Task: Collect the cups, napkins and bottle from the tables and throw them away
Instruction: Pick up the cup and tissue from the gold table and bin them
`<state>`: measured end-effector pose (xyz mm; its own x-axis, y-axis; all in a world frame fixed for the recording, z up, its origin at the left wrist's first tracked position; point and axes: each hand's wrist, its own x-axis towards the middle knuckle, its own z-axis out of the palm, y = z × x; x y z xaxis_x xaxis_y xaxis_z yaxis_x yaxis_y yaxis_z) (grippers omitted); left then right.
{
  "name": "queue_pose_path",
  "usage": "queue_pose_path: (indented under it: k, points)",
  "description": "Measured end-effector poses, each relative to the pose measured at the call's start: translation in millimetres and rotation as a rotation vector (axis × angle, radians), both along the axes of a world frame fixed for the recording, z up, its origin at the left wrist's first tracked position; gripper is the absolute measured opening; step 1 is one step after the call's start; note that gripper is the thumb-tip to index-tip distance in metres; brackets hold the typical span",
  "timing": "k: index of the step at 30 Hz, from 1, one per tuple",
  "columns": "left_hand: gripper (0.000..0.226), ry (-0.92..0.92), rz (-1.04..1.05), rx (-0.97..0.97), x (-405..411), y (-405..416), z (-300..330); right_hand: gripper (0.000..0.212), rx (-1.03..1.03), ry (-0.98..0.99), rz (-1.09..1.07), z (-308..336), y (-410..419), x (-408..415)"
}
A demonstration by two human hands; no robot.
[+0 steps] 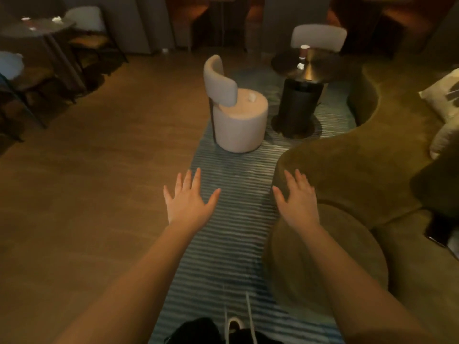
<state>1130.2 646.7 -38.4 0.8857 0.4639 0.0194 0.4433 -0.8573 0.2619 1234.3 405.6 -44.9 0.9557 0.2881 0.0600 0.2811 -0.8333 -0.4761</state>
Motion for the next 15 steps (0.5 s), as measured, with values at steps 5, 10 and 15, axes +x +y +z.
queue_pose_path:
  k: [5, 10, 15]
  points:
    - [0.097, 0.003, -0.060, -0.041, 135.0, 40.8, -0.9, 0.061, -0.027, -0.004, -0.055, 8.6, 39.7, 112.5]
    - [0.092, -0.054, -0.149, -0.033, 276.3, 79.6, -25.0, 0.061, -0.072, -0.020, -0.121, -9.0, 84.2, 229.3]
    - [0.089, -0.021, -0.214, -0.040, 438.3, 138.4, -44.9, 0.061, -0.141, -0.026, -0.200, -26.1, 142.5, 373.6]
